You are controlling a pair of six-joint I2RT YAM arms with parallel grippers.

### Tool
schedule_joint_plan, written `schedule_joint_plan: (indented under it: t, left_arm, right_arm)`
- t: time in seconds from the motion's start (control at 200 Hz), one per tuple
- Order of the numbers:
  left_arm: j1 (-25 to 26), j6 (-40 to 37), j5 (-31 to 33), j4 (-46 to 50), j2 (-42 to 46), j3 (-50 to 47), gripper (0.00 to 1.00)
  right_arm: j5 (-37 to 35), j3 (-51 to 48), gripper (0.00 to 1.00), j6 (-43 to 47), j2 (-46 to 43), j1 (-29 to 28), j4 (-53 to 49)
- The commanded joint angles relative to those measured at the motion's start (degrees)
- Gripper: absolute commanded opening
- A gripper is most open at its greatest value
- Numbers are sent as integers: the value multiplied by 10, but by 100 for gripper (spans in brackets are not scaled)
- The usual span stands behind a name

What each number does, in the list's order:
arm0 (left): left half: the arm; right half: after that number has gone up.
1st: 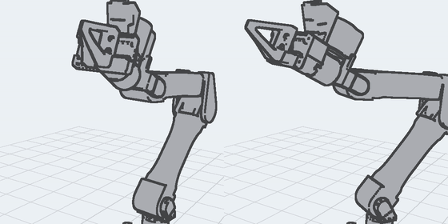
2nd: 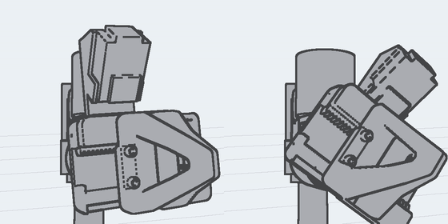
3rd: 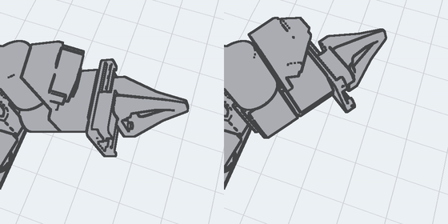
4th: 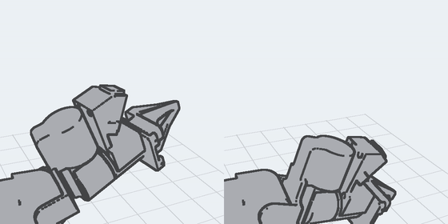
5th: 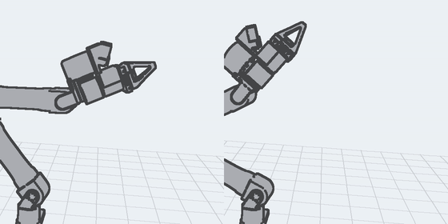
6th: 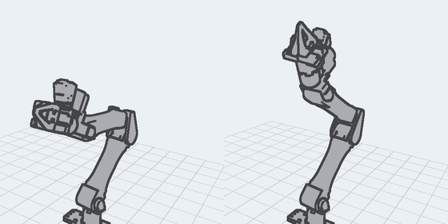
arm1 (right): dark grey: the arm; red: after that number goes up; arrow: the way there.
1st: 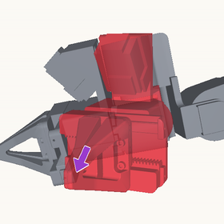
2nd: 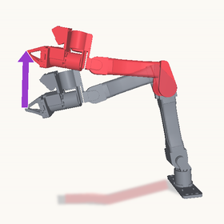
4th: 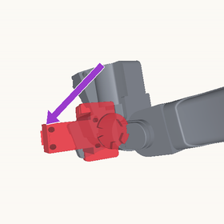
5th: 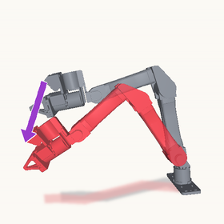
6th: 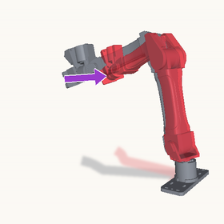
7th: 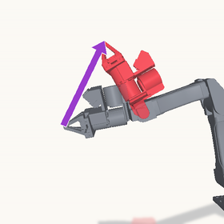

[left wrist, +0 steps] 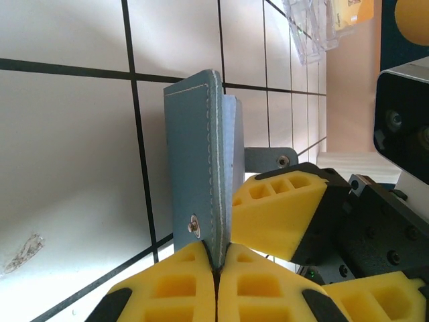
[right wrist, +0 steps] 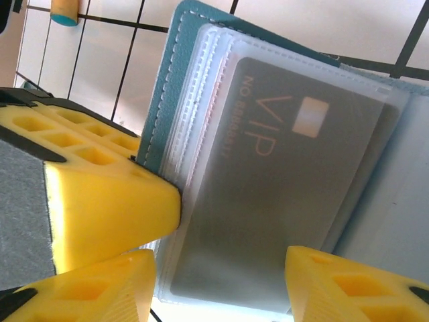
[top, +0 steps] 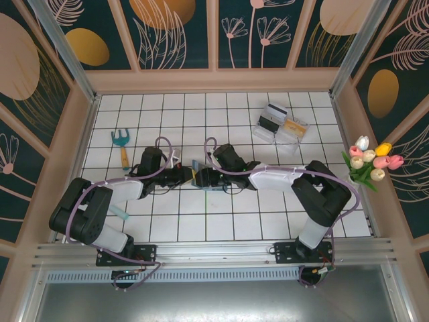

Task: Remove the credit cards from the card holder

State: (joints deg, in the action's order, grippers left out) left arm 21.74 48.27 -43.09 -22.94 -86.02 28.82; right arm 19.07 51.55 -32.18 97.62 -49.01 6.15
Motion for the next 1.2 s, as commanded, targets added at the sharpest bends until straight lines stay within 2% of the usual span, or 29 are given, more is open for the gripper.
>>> schedule_joint_plan:
  t: [0.0, 0.125, 0.28, 0.631, 1.196]
  left_arm:
    - [4, 6, -23, -30, 4, 8, 0]
    - [4, 5, -22, -32, 6, 7, 0]
    - [4, 8, -22, -33, 6, 6, 0]
    - [4, -10, -5, 1, 5, 14, 0]
    - [4, -48, 27, 67, -8, 37, 0]
  right_arm:
    - [37, -12, 56, 11, 12, -6, 61]
    - [16, -12, 50, 14, 15, -6, 50]
    - [-24, -6, 49, 22, 24, -6, 11]
    - [-105, 3, 48, 22, 18, -6, -59]
    - [-154, 8, 49, -13, -29, -6, -96]
